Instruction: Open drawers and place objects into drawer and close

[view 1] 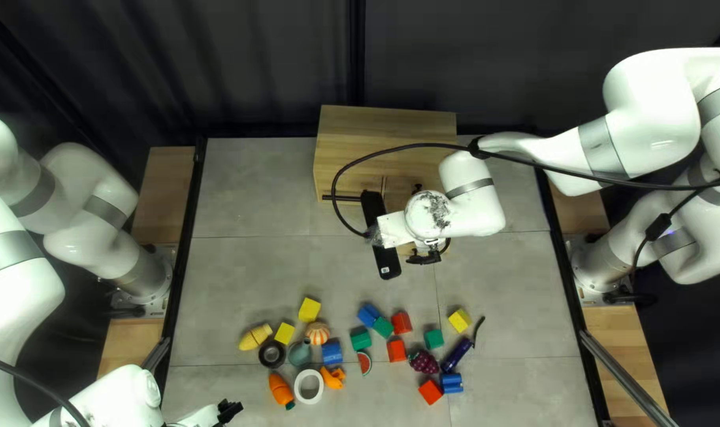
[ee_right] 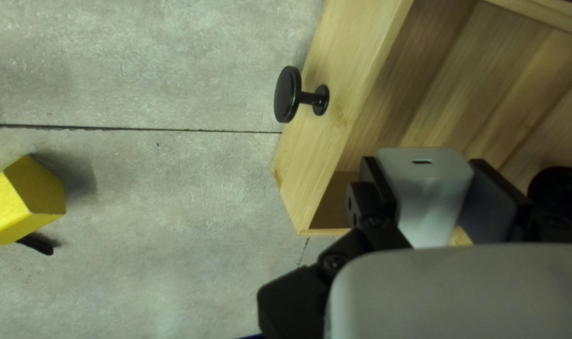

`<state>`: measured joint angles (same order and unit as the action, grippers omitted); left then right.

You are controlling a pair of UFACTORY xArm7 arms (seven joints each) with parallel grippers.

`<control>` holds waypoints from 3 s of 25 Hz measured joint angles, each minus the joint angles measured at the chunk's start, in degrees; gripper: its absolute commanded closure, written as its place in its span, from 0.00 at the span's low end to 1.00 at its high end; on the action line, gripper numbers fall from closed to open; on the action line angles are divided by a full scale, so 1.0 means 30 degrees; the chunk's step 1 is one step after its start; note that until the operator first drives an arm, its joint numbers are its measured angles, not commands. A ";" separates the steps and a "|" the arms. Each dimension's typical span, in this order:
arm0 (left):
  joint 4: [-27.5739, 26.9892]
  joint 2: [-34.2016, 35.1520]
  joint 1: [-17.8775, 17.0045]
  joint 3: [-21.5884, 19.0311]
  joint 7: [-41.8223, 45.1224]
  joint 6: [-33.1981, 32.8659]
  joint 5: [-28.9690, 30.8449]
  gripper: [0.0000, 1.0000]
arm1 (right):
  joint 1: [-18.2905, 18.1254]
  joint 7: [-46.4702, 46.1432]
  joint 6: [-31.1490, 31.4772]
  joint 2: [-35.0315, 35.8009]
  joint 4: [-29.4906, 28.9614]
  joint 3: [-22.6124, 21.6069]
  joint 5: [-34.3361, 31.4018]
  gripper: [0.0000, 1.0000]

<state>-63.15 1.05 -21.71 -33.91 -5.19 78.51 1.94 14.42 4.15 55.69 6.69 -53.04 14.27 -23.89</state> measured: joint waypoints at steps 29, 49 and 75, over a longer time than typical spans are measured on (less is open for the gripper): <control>0.0000 0.0000 0.0000 0.0000 0.0000 0.0000 0.0000 0.00 | 0.2633 0.5301 0.2925 -0.4059 0.1082 -0.2607 0.1112 0.00; 0.0000 0.0000 0.0000 0.0000 0.0000 0.0000 0.0000 0.00 | 0.6649 0.9642 0.3801 -0.3405 0.0707 -0.6727 0.4975 0.00; 0.0000 0.0000 0.0000 0.0000 0.0000 0.0000 0.0000 0.00 | 0.9087 0.9234 -0.1426 -0.4864 0.5952 -0.8806 0.7247 0.00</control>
<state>-63.15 1.05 -21.71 -33.91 -5.19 78.51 1.94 41.68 31.85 51.41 -7.90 -35.18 -12.14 -2.15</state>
